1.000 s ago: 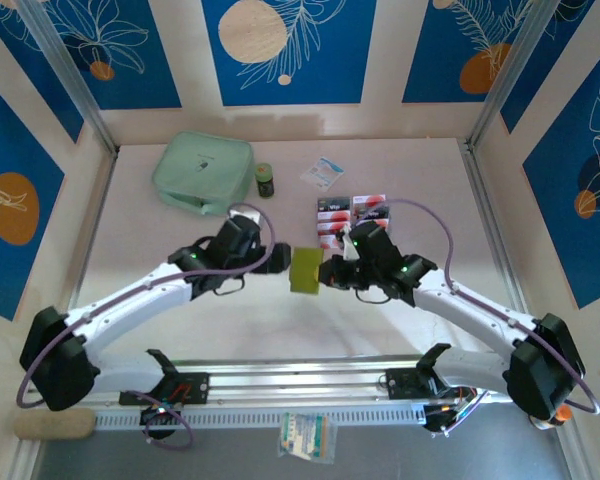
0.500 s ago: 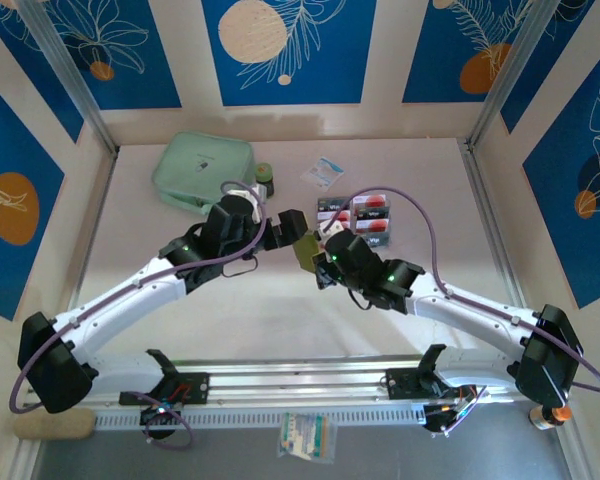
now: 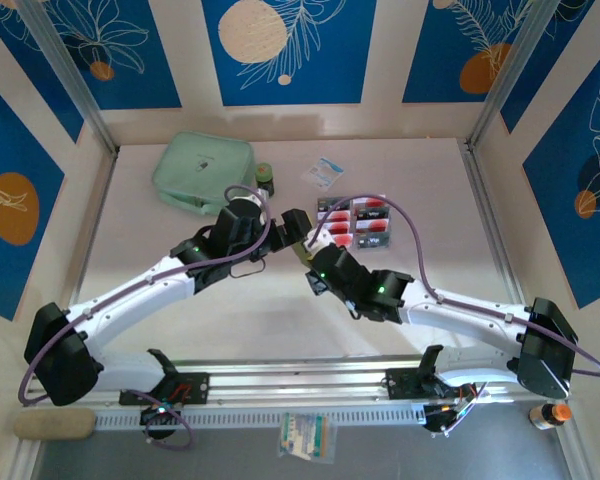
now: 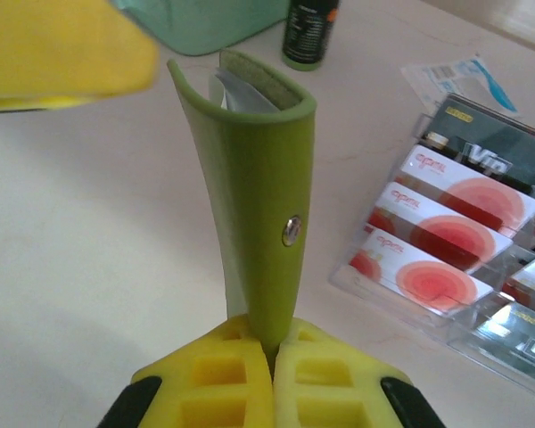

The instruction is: Put the credit cards into the card holder

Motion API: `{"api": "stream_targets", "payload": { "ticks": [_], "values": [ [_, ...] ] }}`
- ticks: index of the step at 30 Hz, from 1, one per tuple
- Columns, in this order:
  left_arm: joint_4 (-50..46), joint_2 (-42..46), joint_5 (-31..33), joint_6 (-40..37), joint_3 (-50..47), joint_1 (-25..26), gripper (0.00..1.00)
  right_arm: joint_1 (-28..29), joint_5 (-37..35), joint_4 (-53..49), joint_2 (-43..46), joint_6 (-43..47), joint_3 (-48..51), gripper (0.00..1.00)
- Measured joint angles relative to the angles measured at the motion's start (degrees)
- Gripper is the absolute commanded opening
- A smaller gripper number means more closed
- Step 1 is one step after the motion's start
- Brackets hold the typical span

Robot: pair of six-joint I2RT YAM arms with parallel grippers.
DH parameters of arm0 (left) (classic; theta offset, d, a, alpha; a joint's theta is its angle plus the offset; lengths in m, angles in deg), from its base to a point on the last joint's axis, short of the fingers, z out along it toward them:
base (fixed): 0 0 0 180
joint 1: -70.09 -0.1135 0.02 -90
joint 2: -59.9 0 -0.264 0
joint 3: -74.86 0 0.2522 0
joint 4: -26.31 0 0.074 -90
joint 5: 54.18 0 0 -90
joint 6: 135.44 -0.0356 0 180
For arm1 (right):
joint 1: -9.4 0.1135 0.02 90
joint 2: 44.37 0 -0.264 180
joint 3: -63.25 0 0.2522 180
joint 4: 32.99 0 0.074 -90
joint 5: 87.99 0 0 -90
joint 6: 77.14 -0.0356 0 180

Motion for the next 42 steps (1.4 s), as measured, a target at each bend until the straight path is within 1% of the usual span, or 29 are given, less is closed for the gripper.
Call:
{"api": "stream_targets", "payload": {
  "ticks": [5,8,12,22,23,25,27,31,33,36,38,39,41,42],
  "values": [
    [1.55,1.07,2.47,3.21,-4.00,0.04,1.00,0.68,-1.40,0.37,-0.02,0.59,0.52,0.00],
    [1.14,1.20,2.91,3.89,-4.39,0.20,1.00,0.68,-1.84,1.33,0.02,0.57,1.01,0.00],
    [1.40,1.14,2.40,4.98,-4.39,0.39,1.00,0.68,-2.47,2.19,0.13,0.85,1.51,0.00],
    [5.66,-1.57,1.55,8.85,-4.33,0.35,1.00,0.83,-3.30,2.86,0.11,3.69,1.51,0.00],
    [5.99,-1.84,1.53,8.98,-4.33,0.33,0.99,0.92,-3.45,2.86,0.11,3.96,1.51,0.00],
    [6.32,-2.10,1.33,9.29,-4.33,0.26,0.95,1.07,-4.13,2.93,0.04,4.37,1.51,0.00],
    [6.80,-2.25,0.96,9.57,-4.33,0.26,0.86,1.20,-4.55,3.02,-0.02,4.90,1.51,0.00],
    [7.96,-3.08,-0.66,9.49,-4.35,0.50,0.59,2.38,-5.44,5.18,-1.20,6.25,1.38,0.00],
    [8.48,-3.21,-1.16,9.68,-4.44,0.50,0.50,2.93,-6.21,5.70,-2.34,7.04,1.31,0.00],
    [8.79,-3.26,-1.27,9.70,-4.68,0.46,0.42,3.48,-7.80,5.99,-4.02,8.00,0.87,0.00],
    [9.07,-3.28,-1.29,9.75,-4.79,0.37,0.35,3.58,-8.87,5.97,-4.52,8.28,0.74,0.00],
    [9.31,-3.28,-1.29,9.79,-4.81,0.37,0.29,3.58,-9.27,5.95,-4.59,8.33,0.74,0.00],
    [9.97,-3.28,-1.42,9.70,-4.83,0.37,0.13,3.63,-9.94,5.77,-4.61,8.52,0.72,0.00],
    [10.38,-3.28,-1.44,9.86,-4.85,0.37,0.06,3.63,-10.25,5.55,-4.61,8.57,0.70,0.08]
  ]
}}
